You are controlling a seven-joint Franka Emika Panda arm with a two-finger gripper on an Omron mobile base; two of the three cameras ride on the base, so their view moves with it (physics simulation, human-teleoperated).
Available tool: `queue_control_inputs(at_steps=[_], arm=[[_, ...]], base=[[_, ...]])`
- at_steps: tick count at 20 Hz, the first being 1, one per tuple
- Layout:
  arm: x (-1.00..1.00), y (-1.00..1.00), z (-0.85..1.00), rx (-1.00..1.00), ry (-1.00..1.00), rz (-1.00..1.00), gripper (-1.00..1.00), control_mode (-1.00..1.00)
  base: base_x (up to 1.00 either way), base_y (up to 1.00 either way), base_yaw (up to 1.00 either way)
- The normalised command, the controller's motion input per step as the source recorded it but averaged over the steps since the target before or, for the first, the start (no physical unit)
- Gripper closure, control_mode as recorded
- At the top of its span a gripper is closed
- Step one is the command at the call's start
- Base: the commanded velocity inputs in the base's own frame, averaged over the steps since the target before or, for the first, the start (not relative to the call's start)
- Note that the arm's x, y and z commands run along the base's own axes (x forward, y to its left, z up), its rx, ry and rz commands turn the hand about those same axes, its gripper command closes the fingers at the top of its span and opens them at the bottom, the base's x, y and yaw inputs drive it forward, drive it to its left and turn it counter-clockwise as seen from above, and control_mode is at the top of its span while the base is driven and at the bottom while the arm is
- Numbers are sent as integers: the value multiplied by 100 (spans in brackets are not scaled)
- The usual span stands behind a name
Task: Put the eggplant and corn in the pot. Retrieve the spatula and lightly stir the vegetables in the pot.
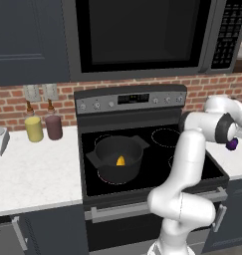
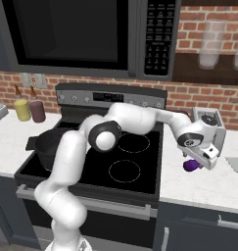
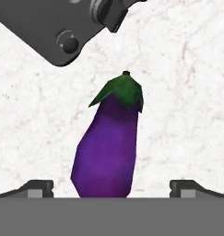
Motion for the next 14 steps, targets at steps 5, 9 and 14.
queue_control_inputs(at_steps=[5, 9, 14], arm=[[38, 0, -28, 0, 2, 3, -100, -100], [11, 0, -43, 0, 4, 1, -100, -100], [0, 3, -50, 0, 7, 0, -100, -100]], base=[[0, 0, 0], [0, 0, 0], [0, 0, 0]])
